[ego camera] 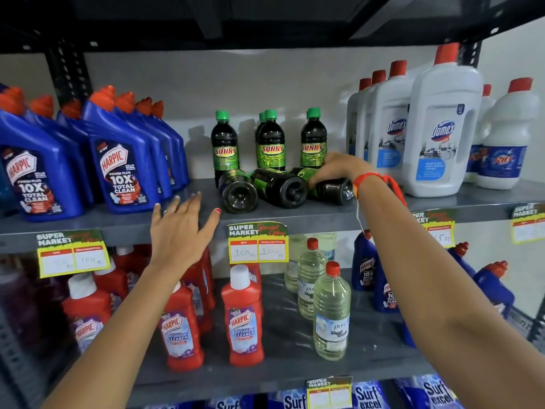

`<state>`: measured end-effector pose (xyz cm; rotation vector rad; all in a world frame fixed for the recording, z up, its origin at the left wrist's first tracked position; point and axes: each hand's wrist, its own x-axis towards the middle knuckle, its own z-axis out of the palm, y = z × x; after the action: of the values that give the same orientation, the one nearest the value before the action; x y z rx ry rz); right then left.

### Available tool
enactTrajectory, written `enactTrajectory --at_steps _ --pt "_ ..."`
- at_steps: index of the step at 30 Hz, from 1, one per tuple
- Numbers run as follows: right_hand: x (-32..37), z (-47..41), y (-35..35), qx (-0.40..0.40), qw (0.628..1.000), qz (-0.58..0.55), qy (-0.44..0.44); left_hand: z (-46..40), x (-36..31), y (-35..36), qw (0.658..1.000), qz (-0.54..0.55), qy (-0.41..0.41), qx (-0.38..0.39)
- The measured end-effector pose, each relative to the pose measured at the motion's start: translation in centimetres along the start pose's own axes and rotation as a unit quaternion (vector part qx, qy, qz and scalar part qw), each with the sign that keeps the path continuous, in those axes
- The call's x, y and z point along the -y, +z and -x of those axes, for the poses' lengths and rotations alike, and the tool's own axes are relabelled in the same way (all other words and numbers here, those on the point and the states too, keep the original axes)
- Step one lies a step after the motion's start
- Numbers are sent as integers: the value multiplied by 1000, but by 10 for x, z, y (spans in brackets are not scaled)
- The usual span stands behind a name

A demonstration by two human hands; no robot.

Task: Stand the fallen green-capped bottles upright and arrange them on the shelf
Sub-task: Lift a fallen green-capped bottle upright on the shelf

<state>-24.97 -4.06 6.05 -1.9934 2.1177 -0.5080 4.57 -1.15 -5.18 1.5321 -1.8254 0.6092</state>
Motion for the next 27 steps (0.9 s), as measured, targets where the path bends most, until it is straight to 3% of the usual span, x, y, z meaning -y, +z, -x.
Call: enactTrajectory --at_steps 3,8,14,22,27 --pt "-2 -7 2 -6 1000 -5 9 0 -3 -6 1000 -6 3 8" --pt "-1 17 7 -115 992 -17 47 3 -6 -13 1000 -12 16 15" --pt "-3 23 10 -170 979 -95 56 5 -7 -14 1000 -9 19 3" --pt "-3 24 18 -292 884 -366 10 5 -7 -14 1000 -3 18 2" --pt "-11 25 29 -328 848 -416 -26 5 -6 -13 1000 0 13 3"
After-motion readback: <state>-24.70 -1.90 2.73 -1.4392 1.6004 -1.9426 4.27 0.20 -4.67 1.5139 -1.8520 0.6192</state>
